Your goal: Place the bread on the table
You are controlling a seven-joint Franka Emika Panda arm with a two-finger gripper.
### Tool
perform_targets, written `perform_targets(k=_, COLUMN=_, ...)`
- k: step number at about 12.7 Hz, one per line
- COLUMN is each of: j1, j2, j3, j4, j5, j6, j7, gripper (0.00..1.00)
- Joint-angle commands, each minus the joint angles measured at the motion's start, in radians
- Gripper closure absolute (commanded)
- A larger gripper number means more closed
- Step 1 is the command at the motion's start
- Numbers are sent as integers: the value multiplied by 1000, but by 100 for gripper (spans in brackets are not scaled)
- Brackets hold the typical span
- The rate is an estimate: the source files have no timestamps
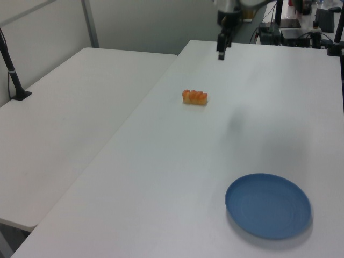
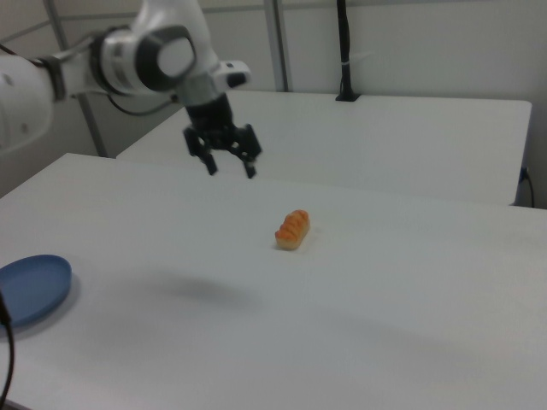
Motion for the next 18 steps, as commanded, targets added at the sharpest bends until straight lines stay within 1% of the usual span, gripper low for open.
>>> perform_targets(k=1, j1=21, j2=-178, j3=33, j4=-138, j5=29, j6=-136, j7=133, gripper=0)
perform_targets(k=3, j1=12, j2=-251, j3=60, j4=-178, j5=54, j6=-180, j7=140, gripper=0)
perform_targets(k=5, j1=-11, j2=-331, j3=68, j4=-183, j5=157, j6=-295, j7=147, gripper=0)
perform_targets(k=7, j1=-11, j2=-397, j3=68, j4=-236, j5=167, j6=-306, j7=144, gripper=0)
perform_targets(k=8, j1=-11, j2=-414, j3=70, j4=-265, j5=167, j6=-296, j7=145, gripper=0)
perform_targets(k=9, j1=-11, j2=-428, j3=73, j4=-281, j5=167, j6=-294, j7=136, gripper=0)
perform_targets(k=11, j1=-23, j2=-454, j3=97, j4=-322, j5=167, j6=-285, j7=112, gripper=0)
perform_targets(k=12, j1=-29, j2=-457, j3=113, j4=-345, j5=169, j6=-238, j7=73, gripper=0)
perform_targets(k=13, j1=-31, j2=-453, j3=116, j4=-361, j5=167, j6=-170, j7=64, gripper=0)
perform_targets(k=14, j1=-33, j2=-448, j3=116, j4=-362, j5=167, j6=-135, j7=62, gripper=0)
perform_targets(k=16, j1=-34, j2=-426, j3=116, j4=-362, j5=167, j6=-61, j7=-8, gripper=0)
perform_targets(k=18, j1=-34, j2=-422, j3=116, j4=-361, j5=166, j6=-58, j7=-30, gripper=0)
